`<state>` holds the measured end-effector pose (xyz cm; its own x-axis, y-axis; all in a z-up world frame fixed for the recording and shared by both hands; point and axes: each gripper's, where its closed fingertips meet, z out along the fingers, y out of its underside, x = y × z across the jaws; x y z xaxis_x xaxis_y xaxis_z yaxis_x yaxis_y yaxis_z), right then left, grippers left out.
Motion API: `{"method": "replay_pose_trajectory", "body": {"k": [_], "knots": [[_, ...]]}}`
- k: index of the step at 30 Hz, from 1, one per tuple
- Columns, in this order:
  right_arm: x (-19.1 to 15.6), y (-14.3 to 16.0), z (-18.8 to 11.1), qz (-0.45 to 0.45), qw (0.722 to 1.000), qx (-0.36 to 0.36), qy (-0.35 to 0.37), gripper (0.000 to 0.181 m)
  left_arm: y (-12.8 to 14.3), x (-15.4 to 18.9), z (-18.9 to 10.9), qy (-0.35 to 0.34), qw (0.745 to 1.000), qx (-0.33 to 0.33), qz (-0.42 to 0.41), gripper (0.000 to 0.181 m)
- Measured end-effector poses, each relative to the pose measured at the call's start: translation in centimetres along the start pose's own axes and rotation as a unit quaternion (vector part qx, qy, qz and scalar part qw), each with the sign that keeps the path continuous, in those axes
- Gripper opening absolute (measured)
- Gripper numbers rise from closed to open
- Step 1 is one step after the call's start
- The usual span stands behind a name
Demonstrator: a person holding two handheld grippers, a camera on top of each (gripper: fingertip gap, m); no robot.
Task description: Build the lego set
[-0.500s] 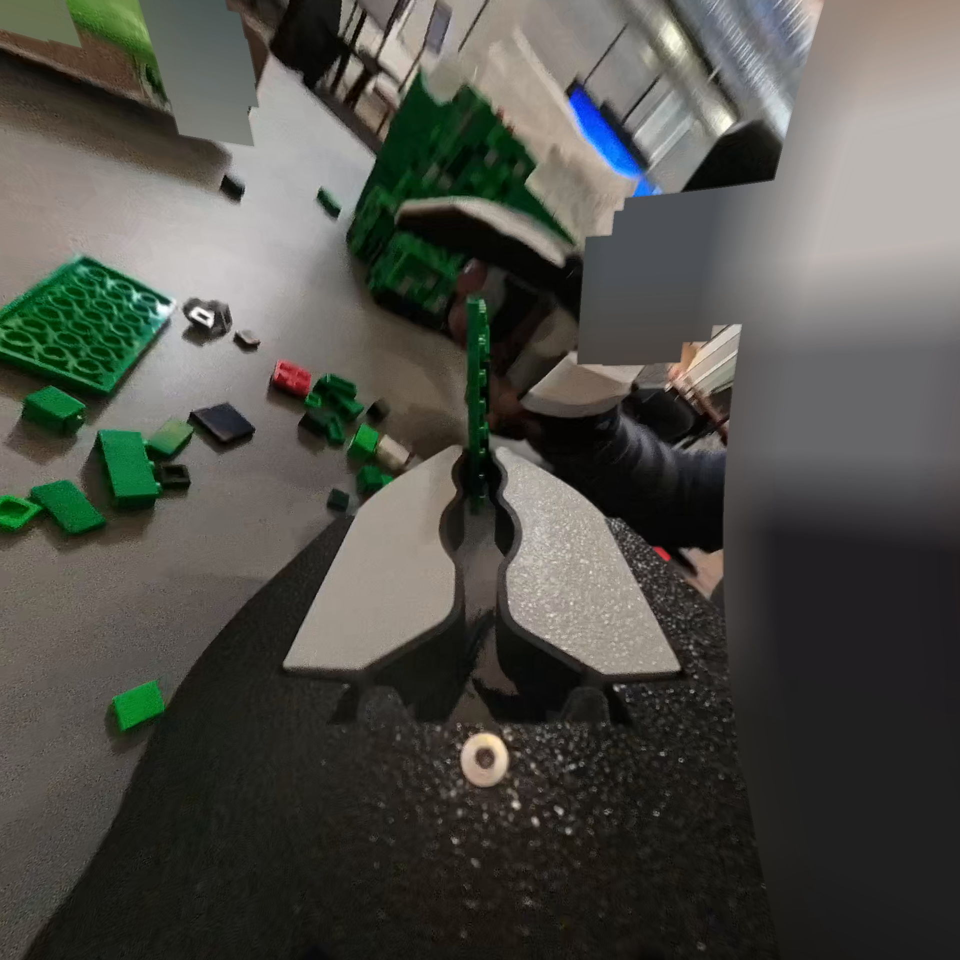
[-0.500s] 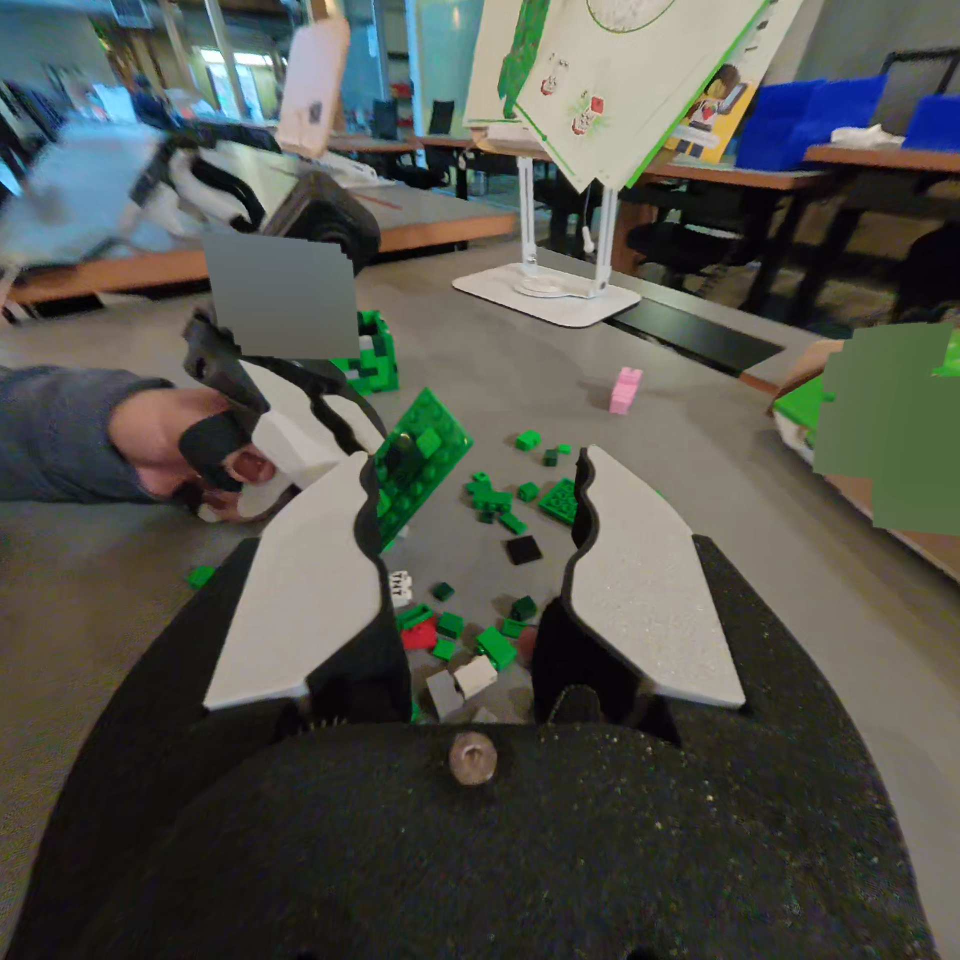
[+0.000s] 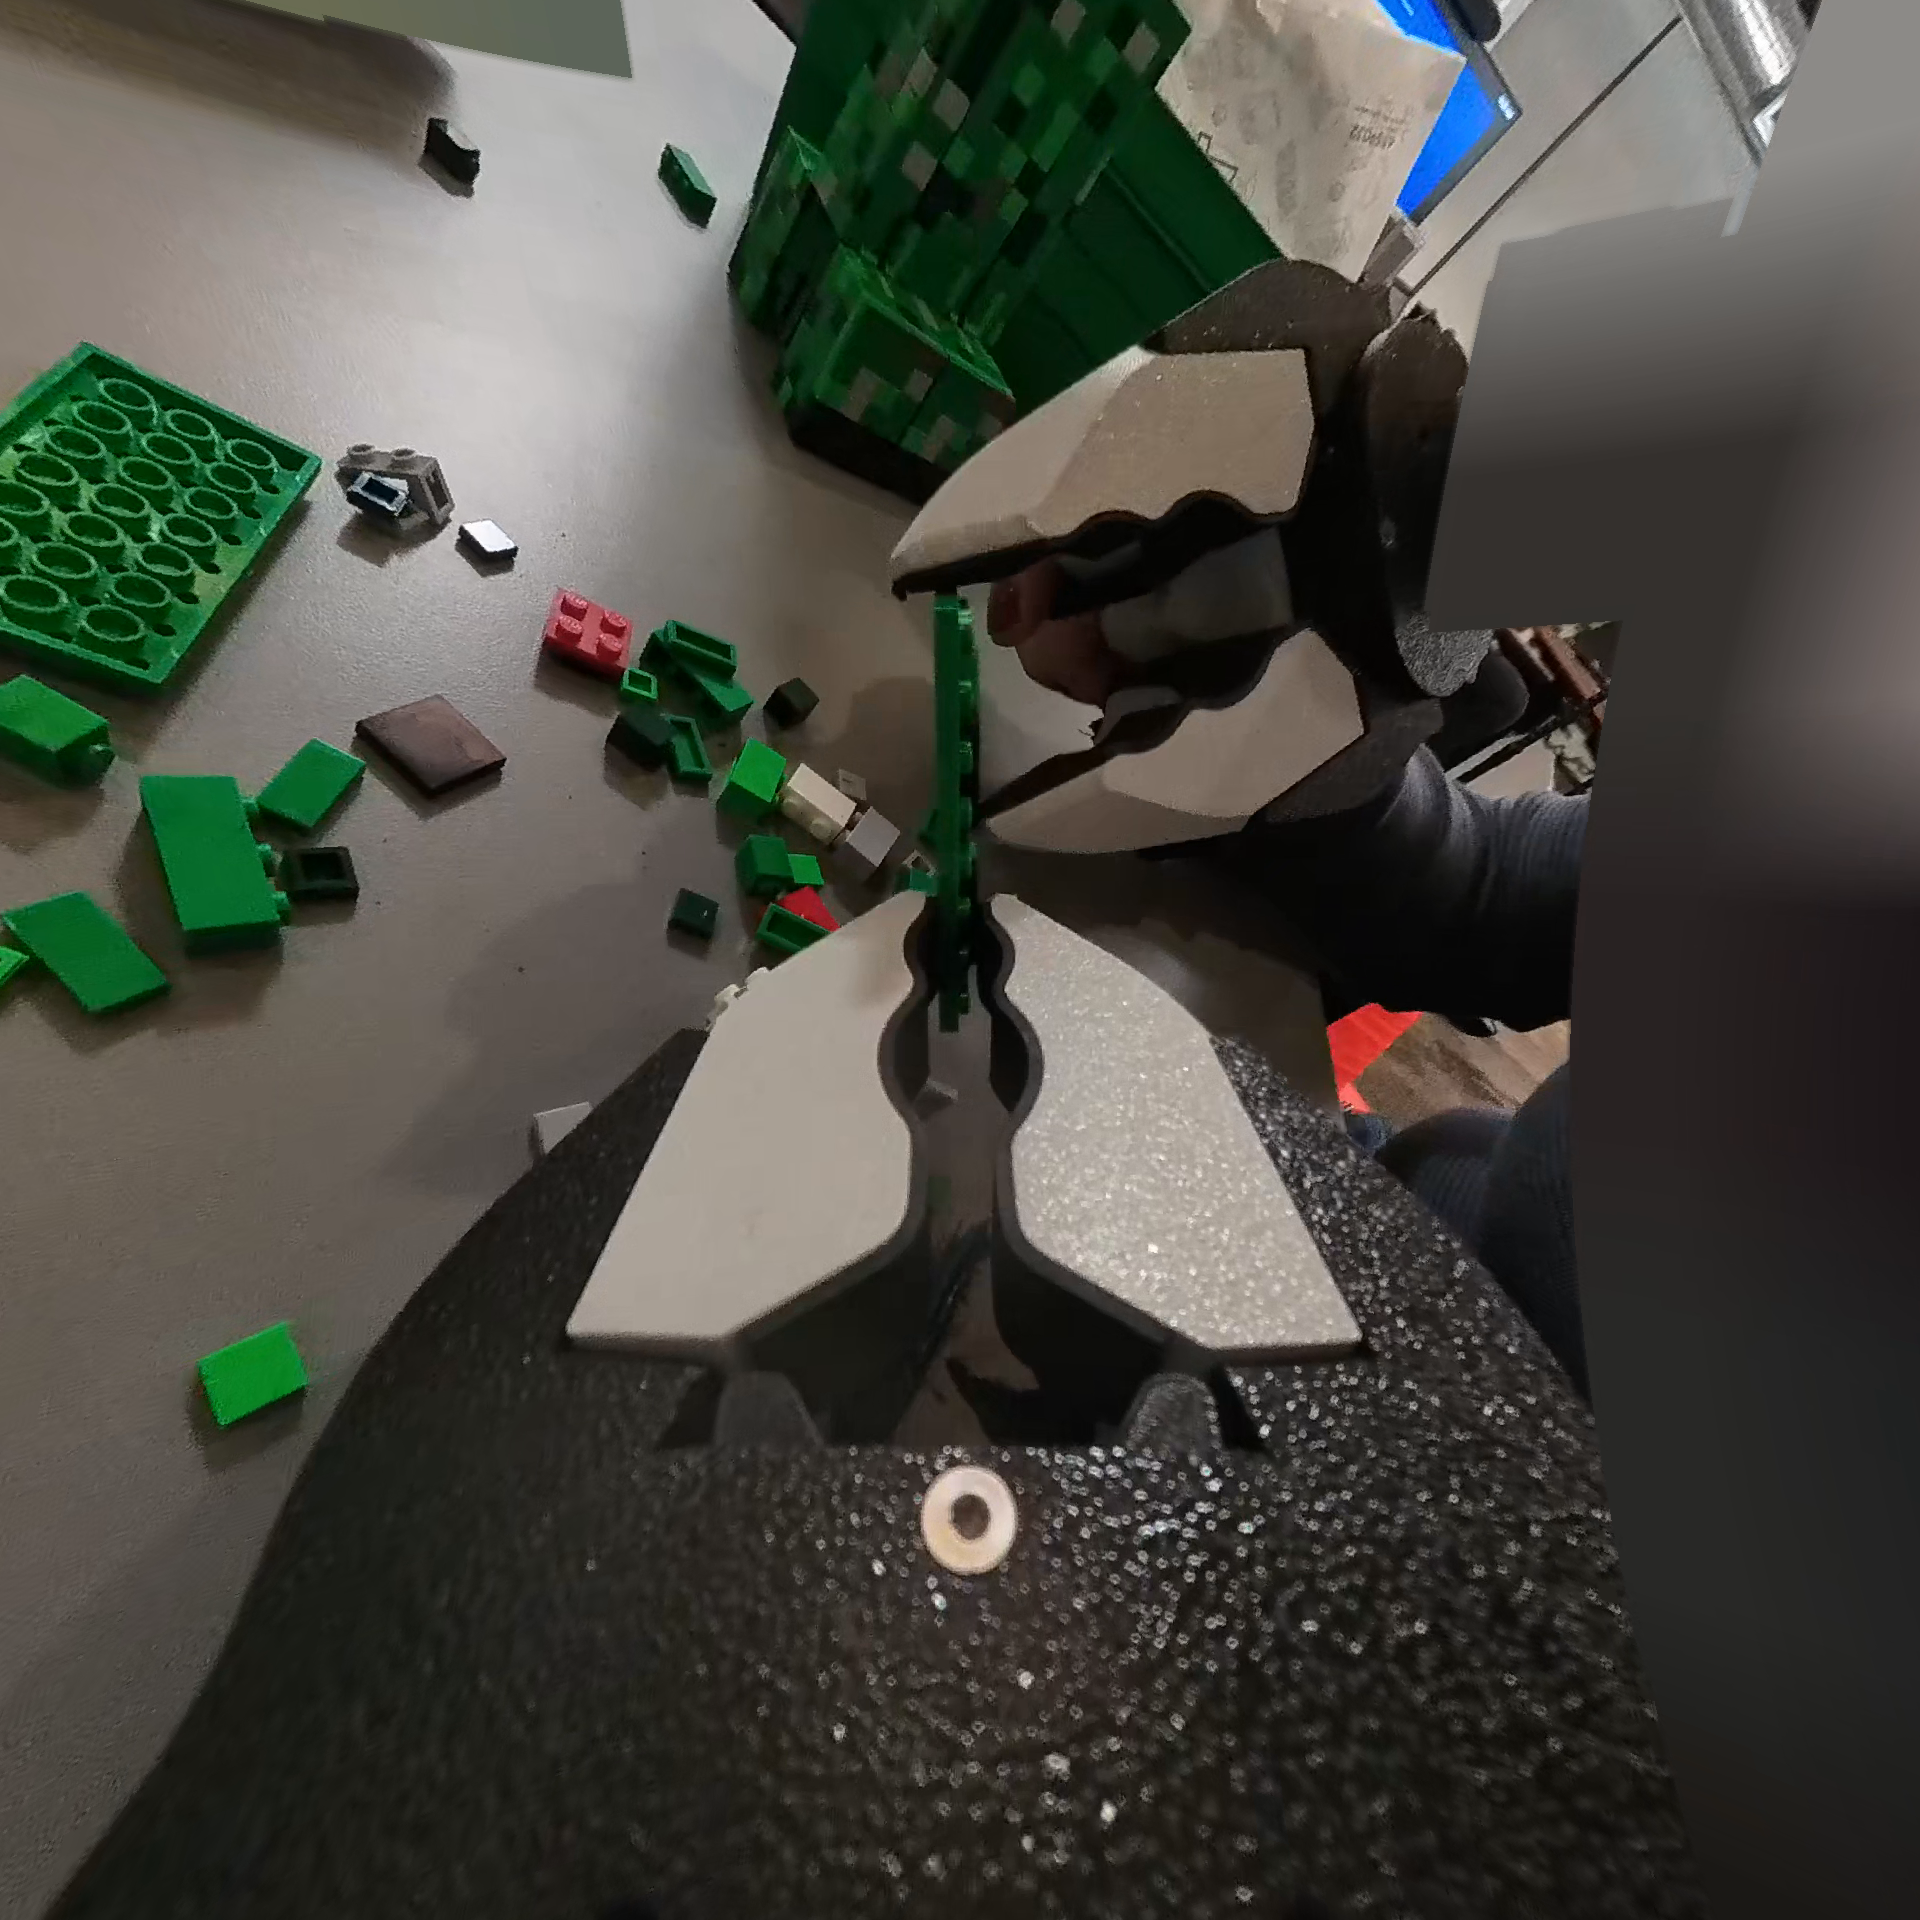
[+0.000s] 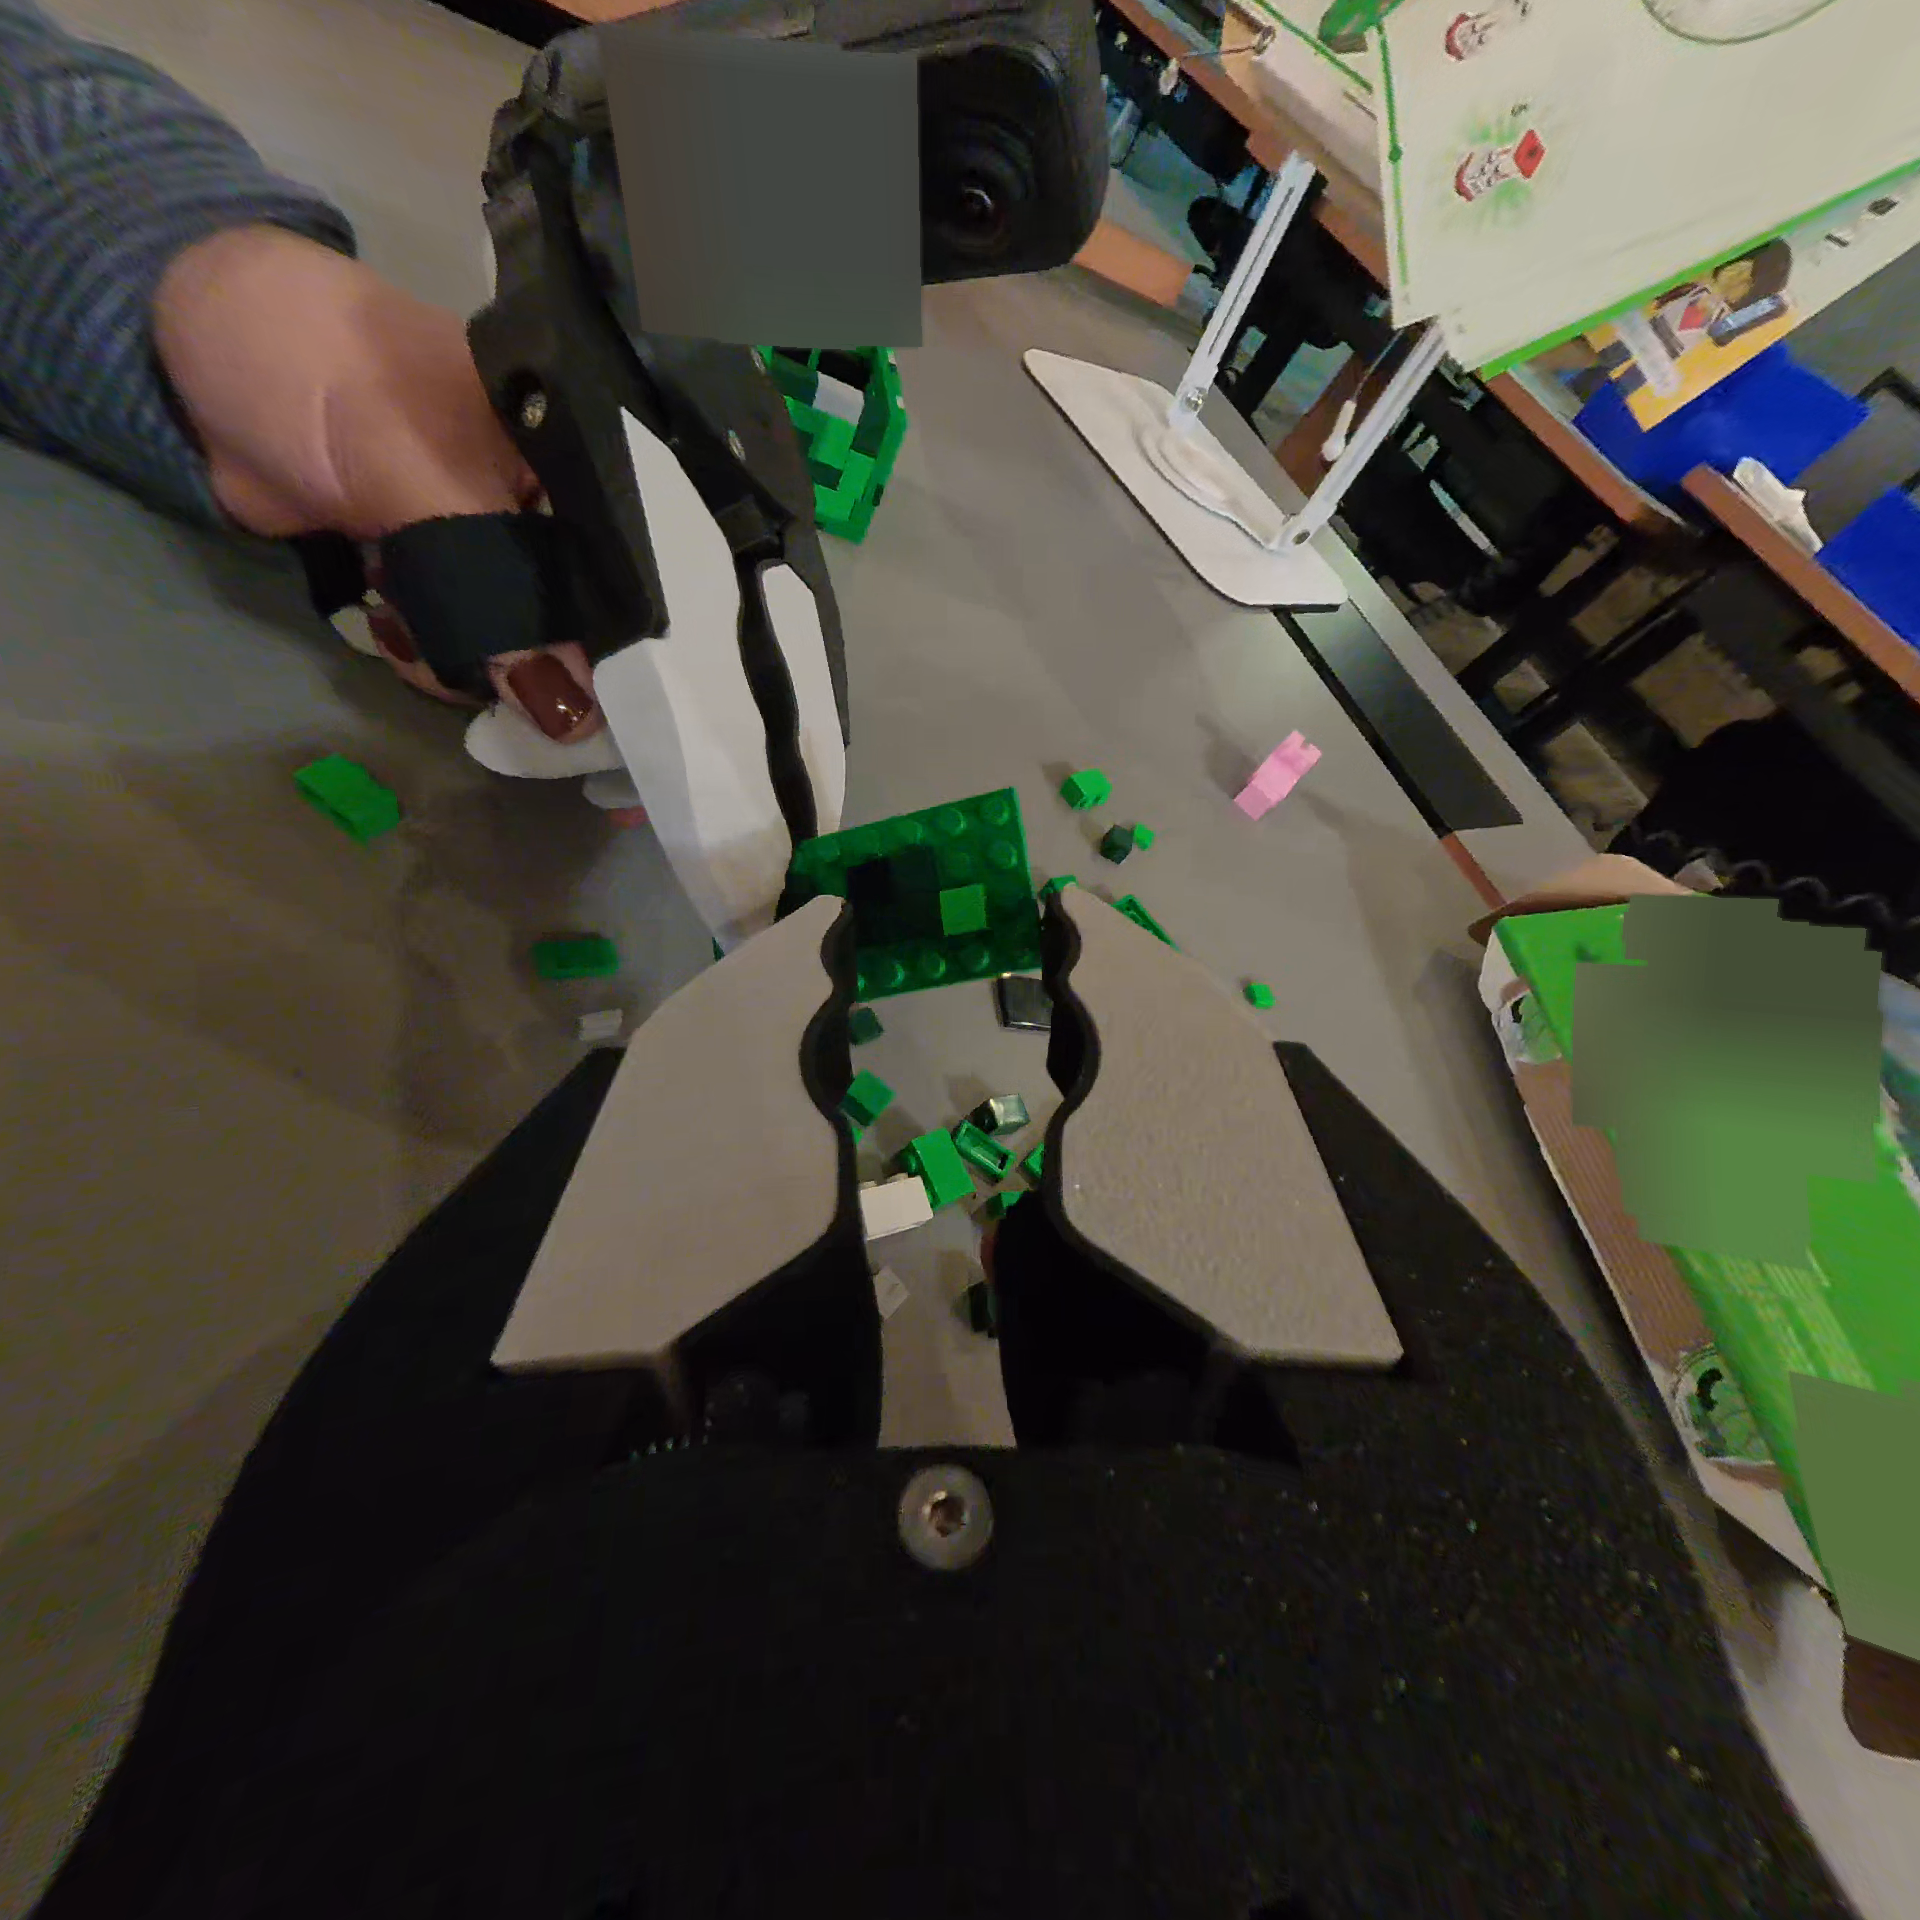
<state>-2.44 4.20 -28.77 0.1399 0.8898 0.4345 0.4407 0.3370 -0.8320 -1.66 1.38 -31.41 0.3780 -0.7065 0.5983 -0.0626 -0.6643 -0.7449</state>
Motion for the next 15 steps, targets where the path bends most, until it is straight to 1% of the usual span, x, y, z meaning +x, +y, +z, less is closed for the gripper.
{"method": "replay_pose_trajectory", "body": {"k": [3, 7, 12, 15], "knots": [[-0.28, 0.14, 0.17, -0.004, 1.0, -0.001, -0.007, 0.034, 0.33, -0.12, 0.17, -0.012, 1.0, -0.012, 0.006, 0.006], [-0.42, 0.0, 0.08, -0.004, 1.0, 0.011, -0.016, 0.033, 0.4, 0.24, 0.09, 0.002, 1.0, -0.016, 0.014, 0.006], [-0.62, 0.1, 0.11, -0.002, 1.0, 0.005, -0.02, 0.032, 0.68, 0.16, 0.05, -0.006, 0.999, -0.031, 0.036, 0.006], [-0.5, -0.11, 0.13, 0.034, 0.999, 0.019, -0.028, 0.031, 0.48, 0.23, -0.12, -0.003, 0.999, -0.025, 0.041, 0.006]]}}
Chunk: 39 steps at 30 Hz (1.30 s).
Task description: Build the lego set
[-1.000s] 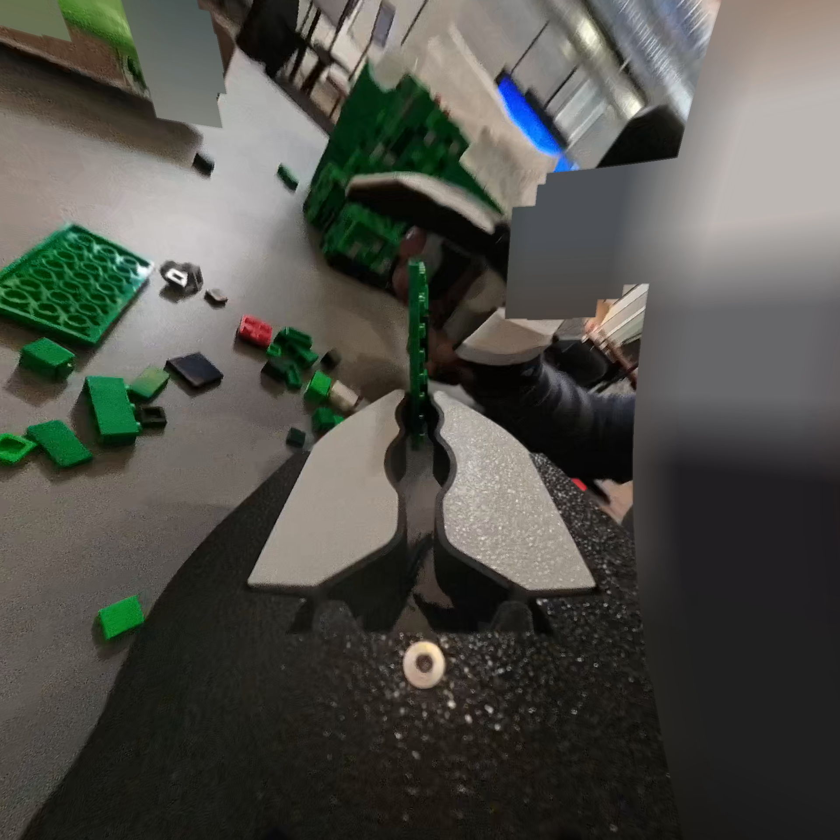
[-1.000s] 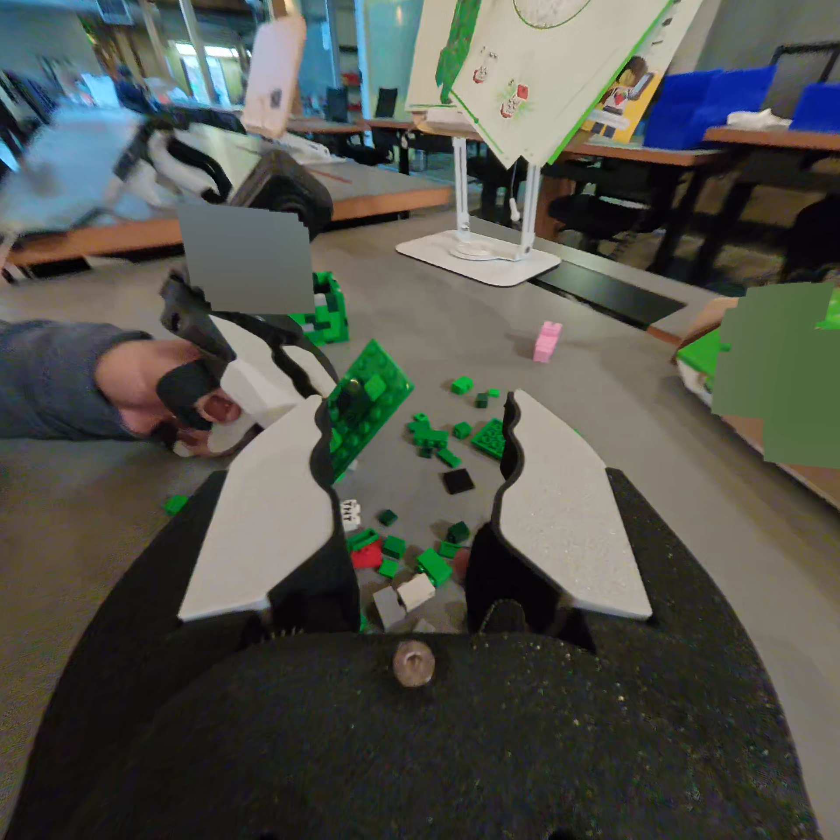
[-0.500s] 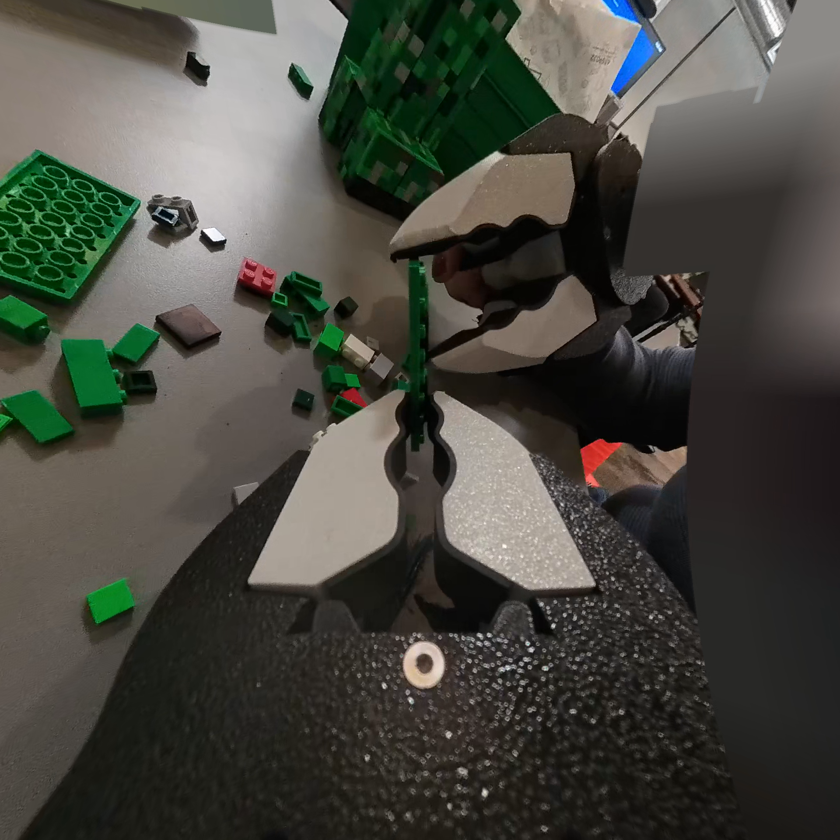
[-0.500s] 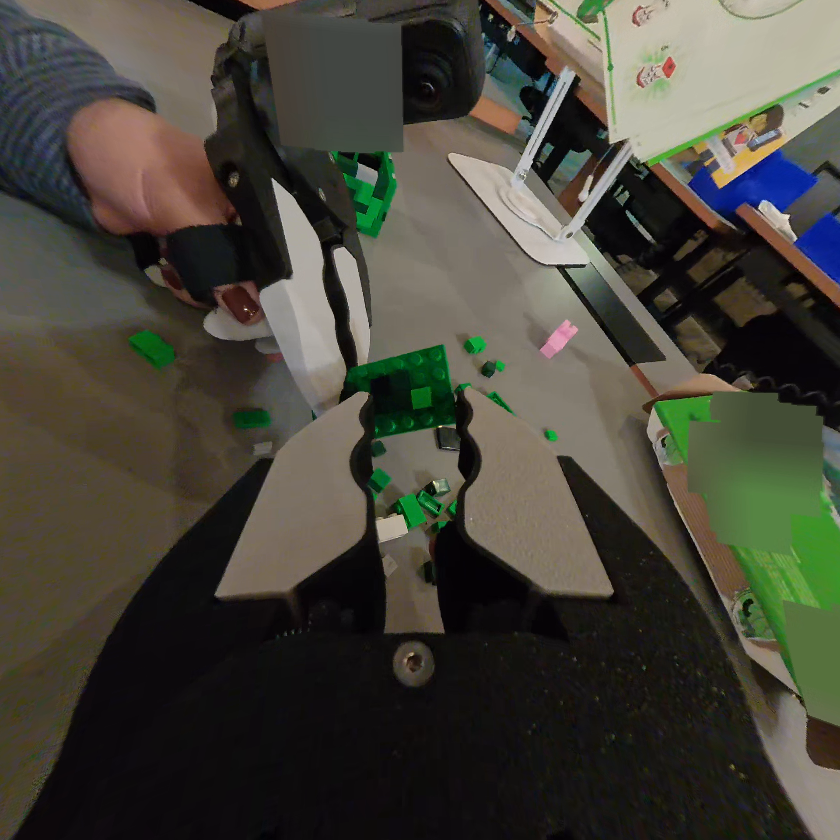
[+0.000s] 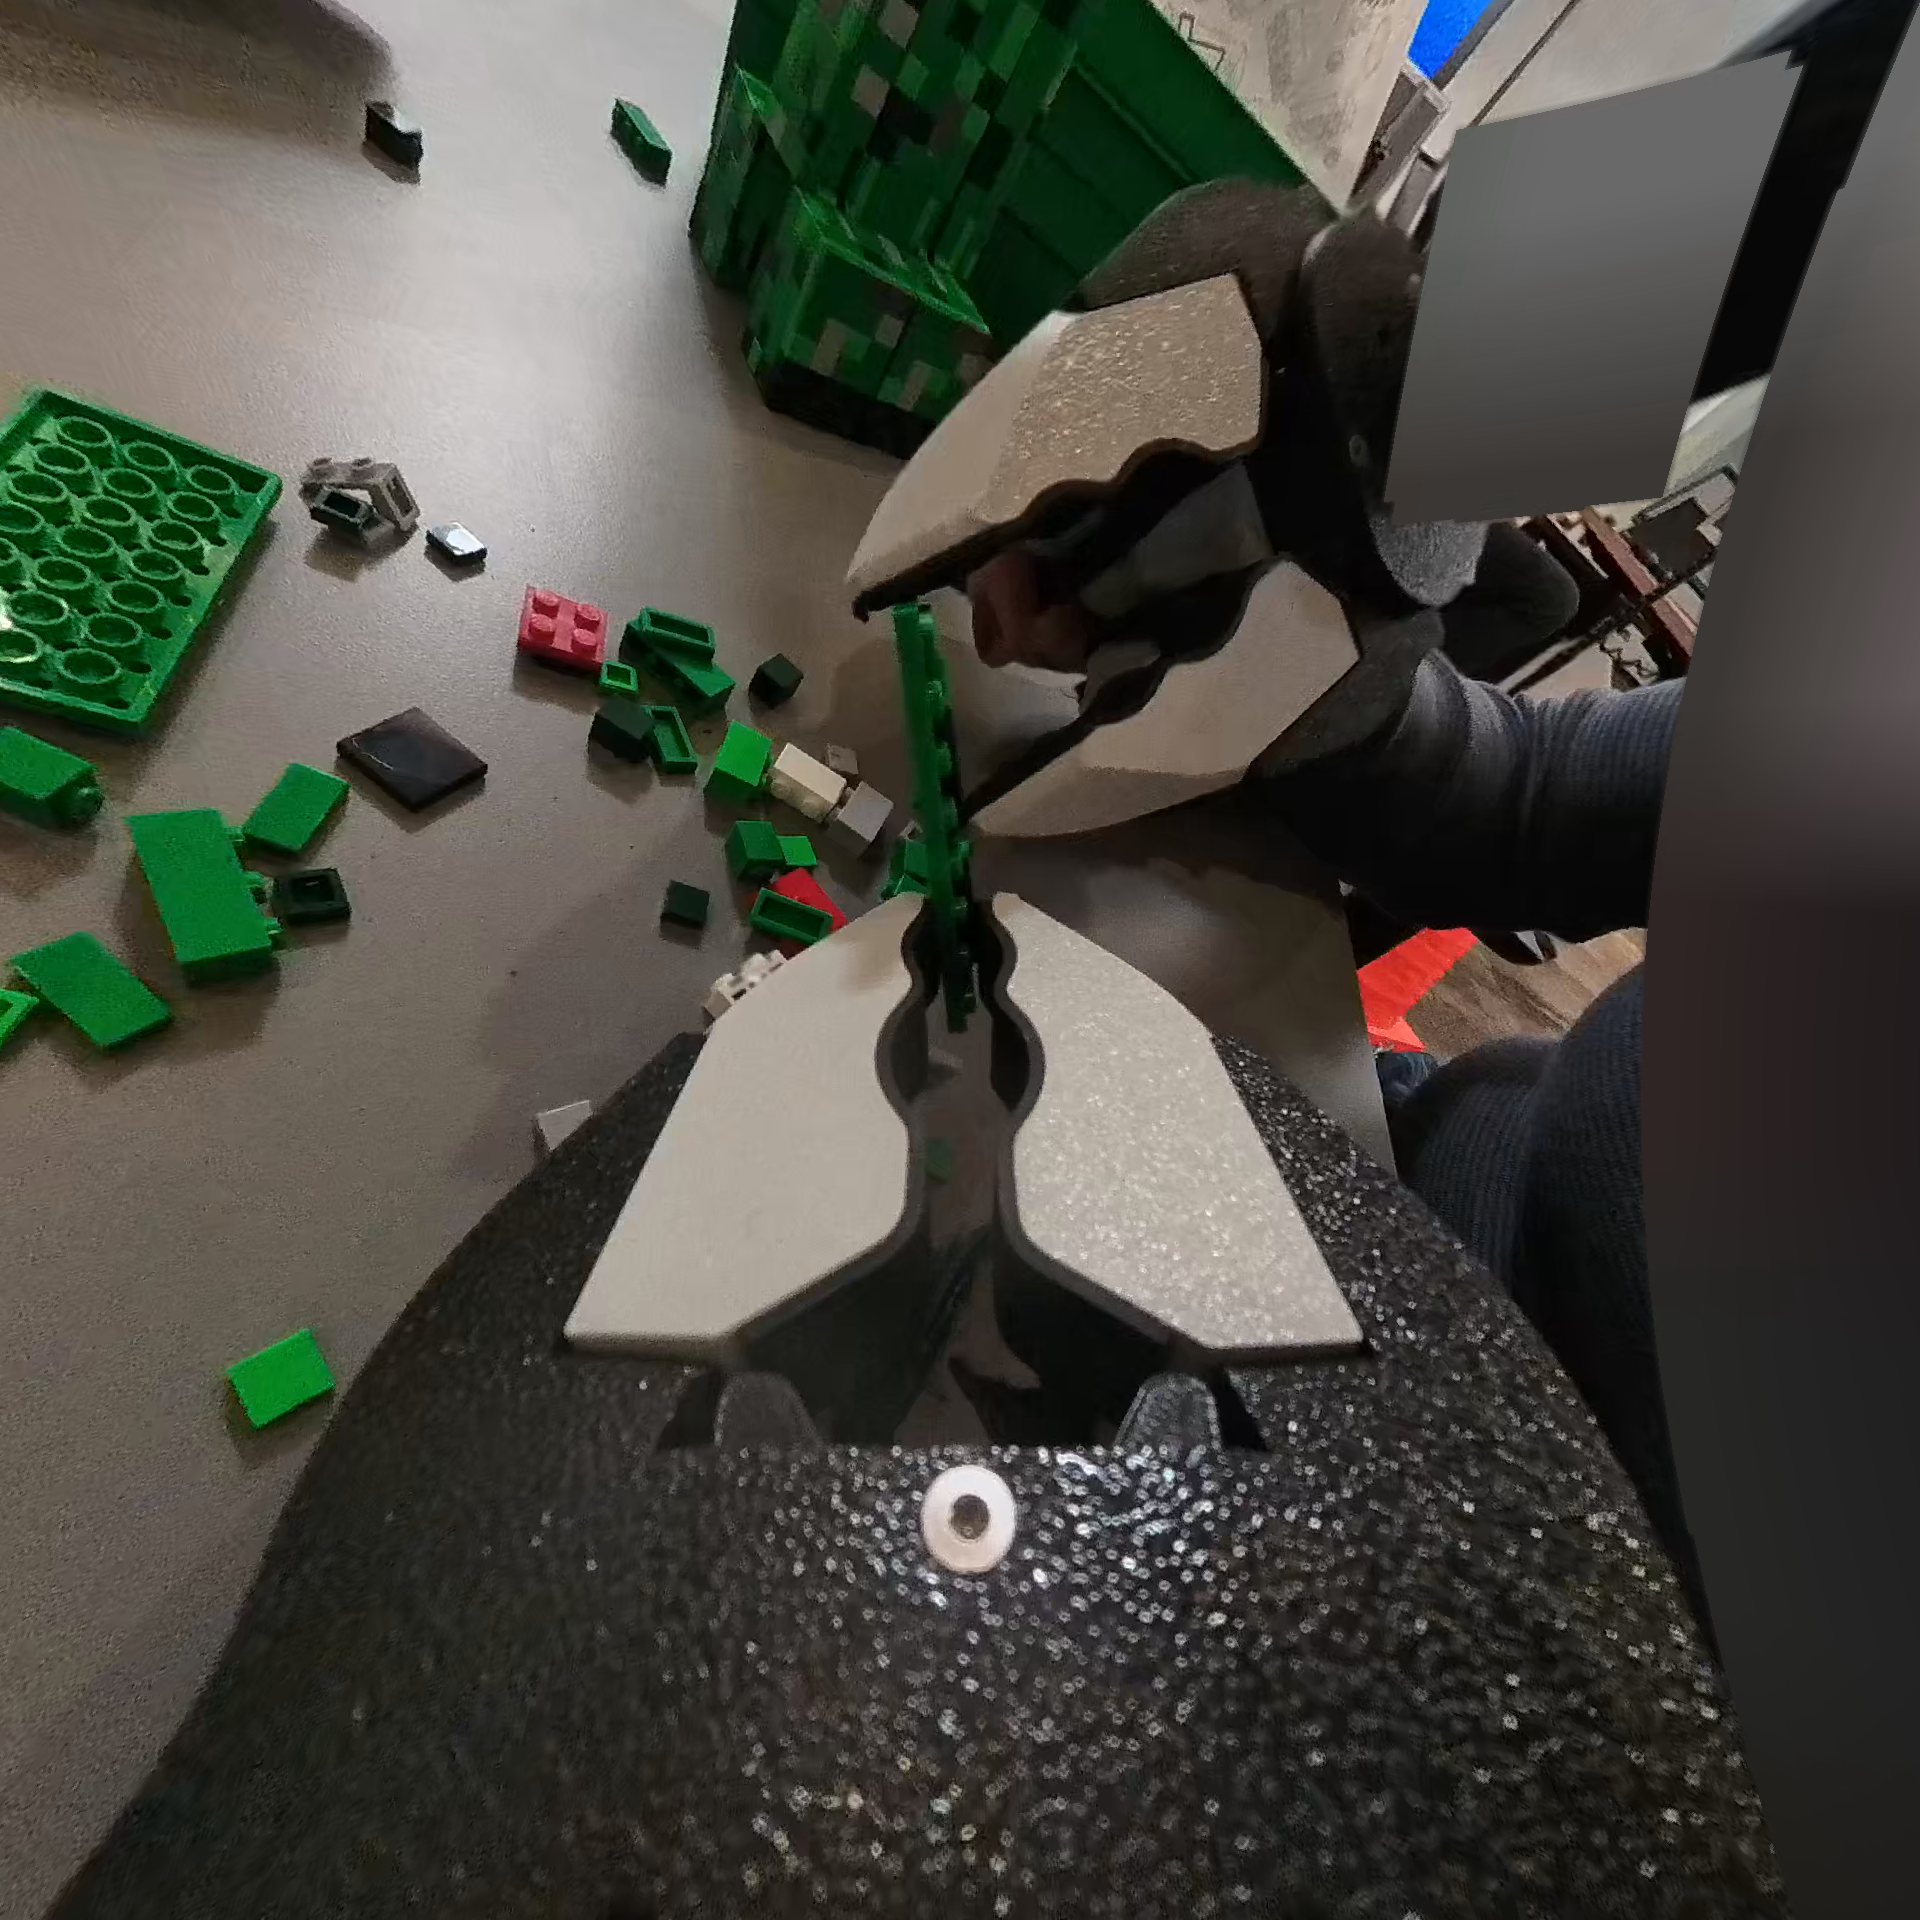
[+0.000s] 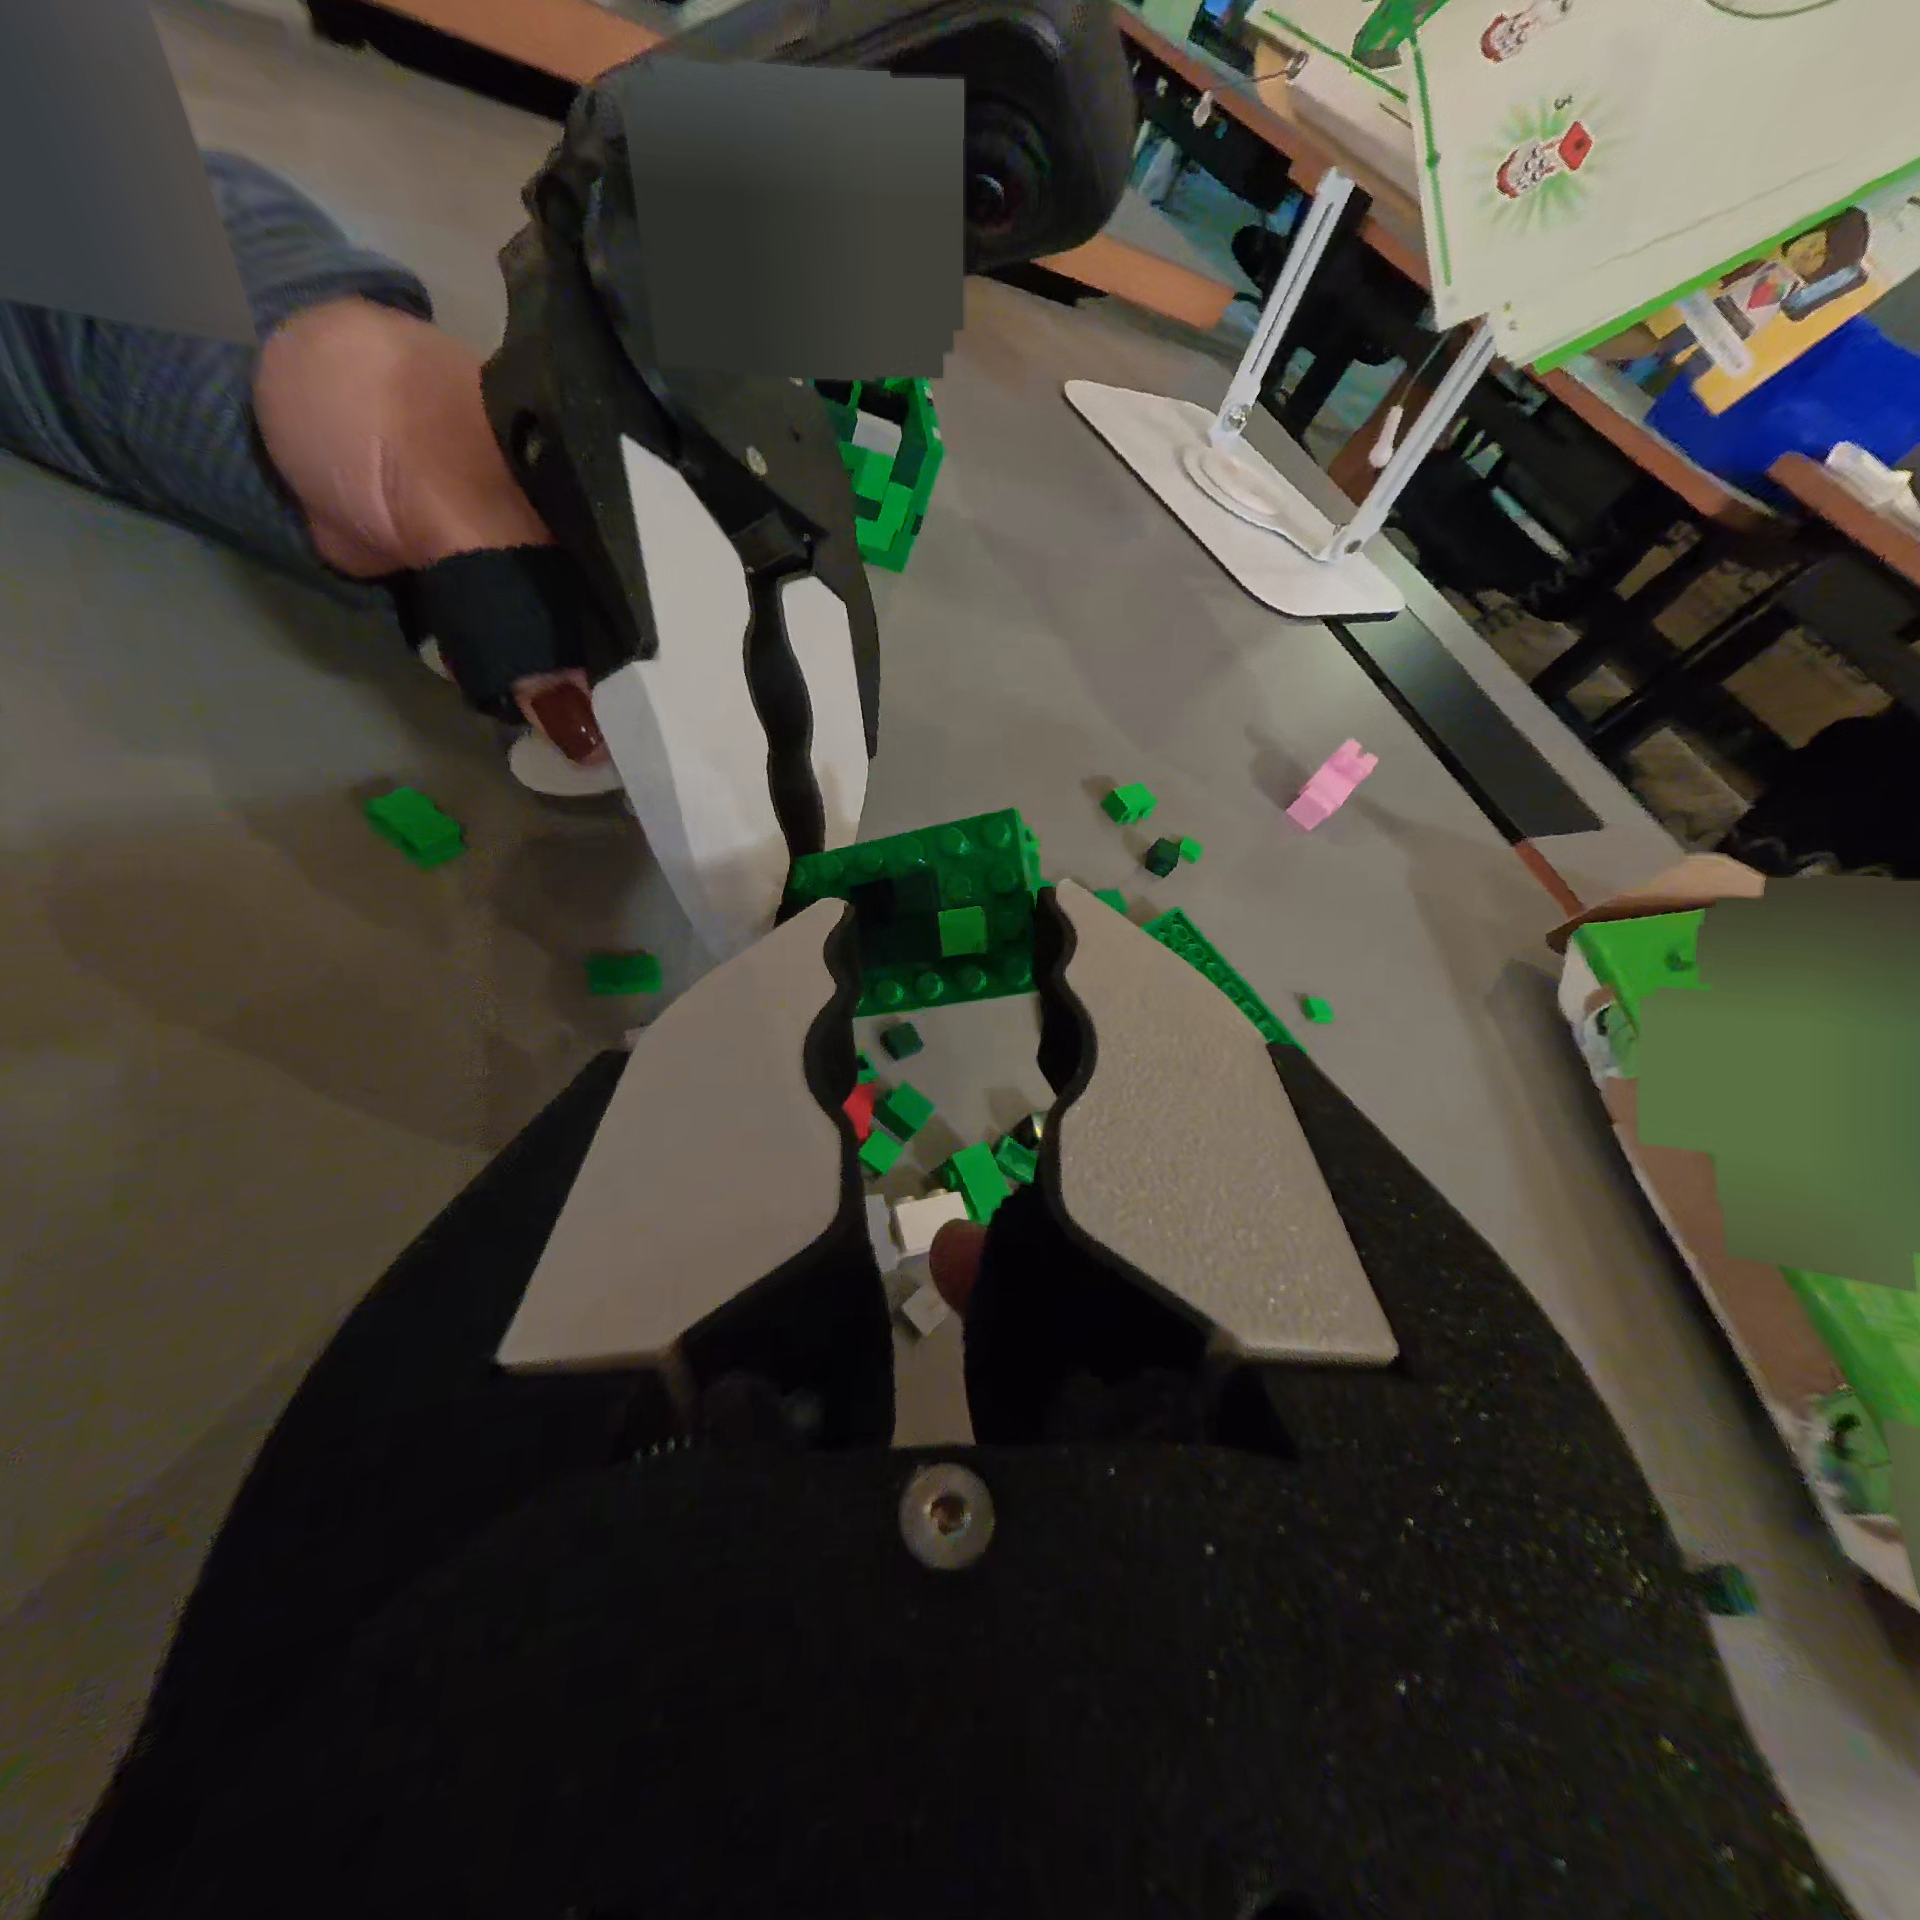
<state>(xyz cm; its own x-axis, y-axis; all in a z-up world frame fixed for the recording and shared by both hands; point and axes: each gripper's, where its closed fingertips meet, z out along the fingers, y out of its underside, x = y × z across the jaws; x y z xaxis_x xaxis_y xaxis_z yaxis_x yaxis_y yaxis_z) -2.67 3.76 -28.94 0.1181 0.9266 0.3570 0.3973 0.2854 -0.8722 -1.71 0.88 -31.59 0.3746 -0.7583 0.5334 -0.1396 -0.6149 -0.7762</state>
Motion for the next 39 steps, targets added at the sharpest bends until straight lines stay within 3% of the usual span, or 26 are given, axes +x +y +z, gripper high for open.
{"method": "replay_pose_trajectory", "body": {"k": [5, 6, 7, 9, 13, 17, 30, 35, 39], "knots": [[0.1, 0.5, 0.2, 0.089, 0.995, 0.013, -0.043, 0.03, 0.2, -0.3, 0.1, -0.018, 1.0, -0.009, 0.011, 0.007], [0.2, 0.3, -0.1, 0.11, 0.992, 0.028, -0.05, 0.022, 0.5, -1.1, 0.1, -0.047, 0.999, -0.023, 0.01, 0.007], [0.4, -0.7, -0.6, 0.145, 0.985, 0.065, -0.067, 0.01, 0.1, -0.3, 0.0, -0.029, 0.998, -0.013, 0.046, 0.006], [0.5, -0.9, -0.8, 0.177, 0.977, 0.076, -0.092, 0.008, 0.0, -0.4, 0.0, -0.042, 0.997, -0.013, 0.066, 0.006], [0.7, -0.9, -0.4, 0.132, 0.988, 0.071, -0.045, 0.013, -0.2, -0.3, -0.1, -0.013, 1.0, 0.007, 0.006, 0.006], [0.1, -0.6, 0.1, 0.06, 0.997, 0.042, -0.017, 0.034, -0.3, -0.2, -0.1, 0.012, 0.999, 0.018, -0.042, 0.006], [-0.1, -0.1, 0.3, -0.006, 1.0, 0.012, 0.002, 0.033, 0.0, 0.4, 0.3, 0.032, 0.997, 0.009, -0.069, 0.007], [-0.7, -0.2, 0.4, -0.052, 0.998, 0.01, 0.012, 0.022, -0.2, 0.9, 0.3, 0.059, 0.993, 0.014, -0.098, 0.008], [-0.3, 0.1, 0.3, 0.005, 1.0, 0.008, -0.002, 0.032, 0.1, 0.9, 0.4, 0.048, 0.996, 0.003, -0.078, 0.009]]}}
